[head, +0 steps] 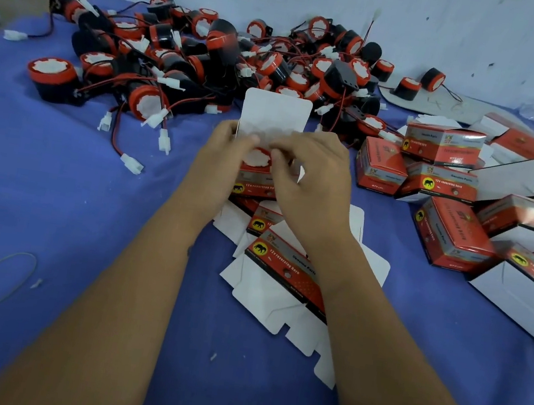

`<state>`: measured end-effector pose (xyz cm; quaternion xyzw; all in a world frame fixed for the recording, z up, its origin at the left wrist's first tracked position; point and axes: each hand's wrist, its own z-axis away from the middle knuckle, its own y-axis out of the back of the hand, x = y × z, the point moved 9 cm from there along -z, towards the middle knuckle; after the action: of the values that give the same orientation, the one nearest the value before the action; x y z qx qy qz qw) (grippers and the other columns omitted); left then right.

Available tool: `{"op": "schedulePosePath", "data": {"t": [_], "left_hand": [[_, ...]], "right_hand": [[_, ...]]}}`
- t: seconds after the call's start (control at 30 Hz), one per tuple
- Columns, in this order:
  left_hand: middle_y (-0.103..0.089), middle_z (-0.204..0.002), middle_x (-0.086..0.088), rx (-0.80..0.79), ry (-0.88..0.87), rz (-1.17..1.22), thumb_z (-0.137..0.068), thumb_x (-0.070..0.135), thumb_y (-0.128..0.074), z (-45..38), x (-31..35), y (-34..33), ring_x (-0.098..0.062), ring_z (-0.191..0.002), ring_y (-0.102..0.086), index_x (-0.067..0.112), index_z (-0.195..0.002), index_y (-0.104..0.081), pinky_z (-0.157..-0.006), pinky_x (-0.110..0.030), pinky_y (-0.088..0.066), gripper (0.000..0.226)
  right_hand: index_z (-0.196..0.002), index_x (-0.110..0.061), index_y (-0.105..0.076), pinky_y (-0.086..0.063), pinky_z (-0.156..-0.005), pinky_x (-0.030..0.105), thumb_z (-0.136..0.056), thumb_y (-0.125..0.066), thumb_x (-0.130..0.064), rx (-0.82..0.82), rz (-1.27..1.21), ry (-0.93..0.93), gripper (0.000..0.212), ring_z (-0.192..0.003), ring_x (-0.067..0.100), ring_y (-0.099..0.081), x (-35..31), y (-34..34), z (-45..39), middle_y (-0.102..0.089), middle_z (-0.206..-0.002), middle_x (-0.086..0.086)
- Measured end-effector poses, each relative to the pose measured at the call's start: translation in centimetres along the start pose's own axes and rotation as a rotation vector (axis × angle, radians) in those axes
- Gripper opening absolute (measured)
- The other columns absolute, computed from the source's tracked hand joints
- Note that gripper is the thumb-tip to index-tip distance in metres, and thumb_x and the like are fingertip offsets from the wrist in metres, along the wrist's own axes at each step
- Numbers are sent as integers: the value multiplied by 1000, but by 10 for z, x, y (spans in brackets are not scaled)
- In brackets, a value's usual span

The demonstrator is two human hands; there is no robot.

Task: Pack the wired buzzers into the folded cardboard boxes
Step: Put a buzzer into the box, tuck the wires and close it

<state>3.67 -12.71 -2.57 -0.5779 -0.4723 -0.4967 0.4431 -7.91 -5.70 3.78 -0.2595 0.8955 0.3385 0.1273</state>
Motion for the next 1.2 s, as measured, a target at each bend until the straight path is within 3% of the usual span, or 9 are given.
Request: {"op": "schedulePosePath", "data": {"t": [0.1, 0.23, 0.47, 0.57, 0.8, 0.87, 1.0, 1.13, 1.2], "left_hand": [[-77, -86, 5, -10, 91, 219, -105, 35, -24, 0, -6, 1, -7, -77, -73, 22, -104, -69, -58, -20, -55, 46], [-75, -81, 7, 65, 61, 47, -102, 22, -37, -4, -1, 8, -4, -68, -71, 24, -105, -70, -52, -17, -52, 34], [-73, -95, 14, 12, -2, -46, -101, 23, -46, 0, 1, 5, -3, -88, -70, 31, -113, -63, -68, -20, -55, 22], [-68, -114, 6, -46, -36, -90, -101, 21, -49, 1, 1, -1, -12, -107, -64, 32, -117, -58, -91, -33, -53, 21], [-62, -122, 5, -38, -69, -159, -96, 10, -54, 1, 3, -4, -13, -109, -62, 33, -122, -47, -90, -35, -54, 35], [-64, -119, 5, -31, -76, -153, -96, 9, -54, 1, 3, -3, -13, -105, -64, 33, -127, -44, -84, -31, -56, 40], [-68, -116, 3, -33, -95, -116, -95, 6, -55, 1, 2, -1, -14, -103, -66, 35, -126, -43, -81, -32, -57, 44], [-71, -105, 1, 10, -146, -143, -92, 5, -60, 1, 7, 3, -16, -96, -66, 33, -97, -54, -77, -32, -56, 29], [-70, -98, 5, 50, -182, -184, -89, 6, -67, 0, 10, 9, -8, -90, -66, 28, -83, -59, -74, -26, -55, 24]], "right_hand": [[-93, -3, -74, -42, -82, 26, -85, -67, -4, 22, -14, -47, 11, -91, 29, -59, 4, -2, -1, -72, -88, 8], [-99, -3, -71, -39, -80, 21, -77, -70, 5, 21, -5, -57, 23, -92, 27, -54, 4, -3, -3, -63, -93, 11], [-106, -1, -68, -48, -91, 27, -76, -66, 9, -30, -106, -77, 31, -109, 23, -54, 9, -4, -5, -56, -117, 14], [-104, -2, -71, -41, -91, 11, -86, -62, -2, -96, -188, -60, 20, -107, 14, -57, 4, -10, -1, -64, -113, 9], [-116, -9, -61, -49, -87, 20, -92, -57, 1, -96, -311, -338, 26, -96, 10, -60, 31, -17, -1, -65, -107, 2], [-118, -12, -53, -49, -85, 23, -84, -67, 2, -23, -297, -395, 39, -95, 12, -55, 35, -14, 0, -54, -111, 2], [-147, -16, -29, -31, -108, 26, -78, -76, -7, -24, -272, -490, 84, -127, 16, -38, 49, -15, 2, -38, -139, 4], [-113, -21, -63, -46, -96, 32, -90, -65, -10, -211, -380, -528, 26, -107, 10, -55, 55, -29, 7, -62, -111, -9], [-107, -16, -69, -49, -91, 29, -93, -53, -1, -198, -368, -465, 26, -106, 14, -59, 53, -28, 6, -67, -108, -5]]}}
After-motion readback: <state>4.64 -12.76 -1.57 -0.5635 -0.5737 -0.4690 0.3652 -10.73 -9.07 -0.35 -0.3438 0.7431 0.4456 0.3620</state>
